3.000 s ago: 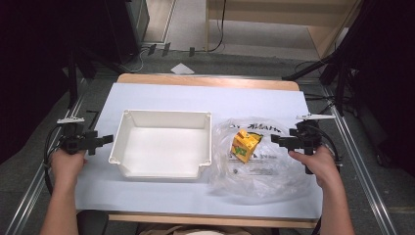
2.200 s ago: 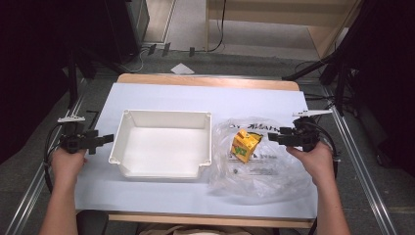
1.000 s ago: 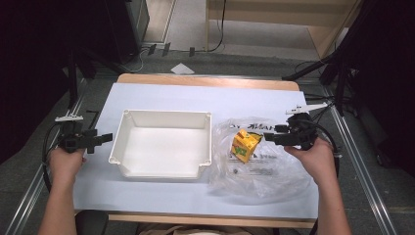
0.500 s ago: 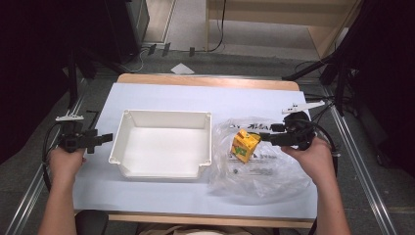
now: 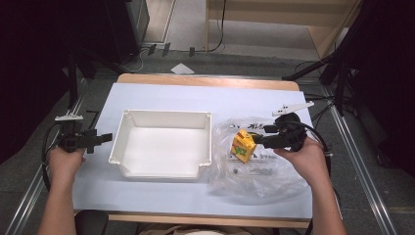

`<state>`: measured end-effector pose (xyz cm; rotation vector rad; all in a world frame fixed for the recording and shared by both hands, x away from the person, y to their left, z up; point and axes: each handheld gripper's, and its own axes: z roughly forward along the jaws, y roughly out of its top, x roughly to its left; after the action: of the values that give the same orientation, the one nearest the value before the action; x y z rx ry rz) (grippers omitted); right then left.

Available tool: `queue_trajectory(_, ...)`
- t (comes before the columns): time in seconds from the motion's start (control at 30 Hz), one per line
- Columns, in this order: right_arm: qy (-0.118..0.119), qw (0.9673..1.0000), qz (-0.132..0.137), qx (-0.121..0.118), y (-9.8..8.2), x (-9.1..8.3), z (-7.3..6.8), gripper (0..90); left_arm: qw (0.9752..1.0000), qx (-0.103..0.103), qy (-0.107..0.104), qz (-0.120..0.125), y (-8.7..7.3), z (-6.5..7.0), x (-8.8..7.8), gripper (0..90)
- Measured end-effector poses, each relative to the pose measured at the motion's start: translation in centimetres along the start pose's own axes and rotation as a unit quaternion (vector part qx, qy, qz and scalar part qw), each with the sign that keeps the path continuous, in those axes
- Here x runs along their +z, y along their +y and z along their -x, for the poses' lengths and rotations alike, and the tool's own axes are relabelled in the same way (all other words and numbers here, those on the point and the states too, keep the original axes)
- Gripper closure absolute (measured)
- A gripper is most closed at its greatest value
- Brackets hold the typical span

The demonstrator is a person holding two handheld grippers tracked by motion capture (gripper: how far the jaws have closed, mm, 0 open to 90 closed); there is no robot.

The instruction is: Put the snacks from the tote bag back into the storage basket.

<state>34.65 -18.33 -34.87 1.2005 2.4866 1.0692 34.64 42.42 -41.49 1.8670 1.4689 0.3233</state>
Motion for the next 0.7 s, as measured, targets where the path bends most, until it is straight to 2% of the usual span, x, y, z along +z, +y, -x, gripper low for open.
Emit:
queue_trajectory(0.23,0.003,1.0,-0.006,-0.001,0.1,0.5,-0.5,39.9,0.9999,0.009,-0.005,0.012,0.1,0.1,-0.4,22.0)
queue_trajectory(0.27,0.002,0.9999,-0.007,-0.008,0.1,0.6,-0.5,39.8,0.9998,0.011,-0.005,0.012,0.1,0.1,-0.4,22.1)
queue_trajectory(0.5,0.009,0.9997,-0.016,-0.014,0.2,1.4,-1.1,38.8,0.9997,0.018,-0.004,0.013,0.2,0.2,-0.6,22.5)
queue_trajectory(0.7,0.002,0.9992,-0.034,-0.021,0.0,2.7,-1.3,38.0,0.9998,0.017,-0.004,0.01,0.2,0.2,-0.4,22.5)
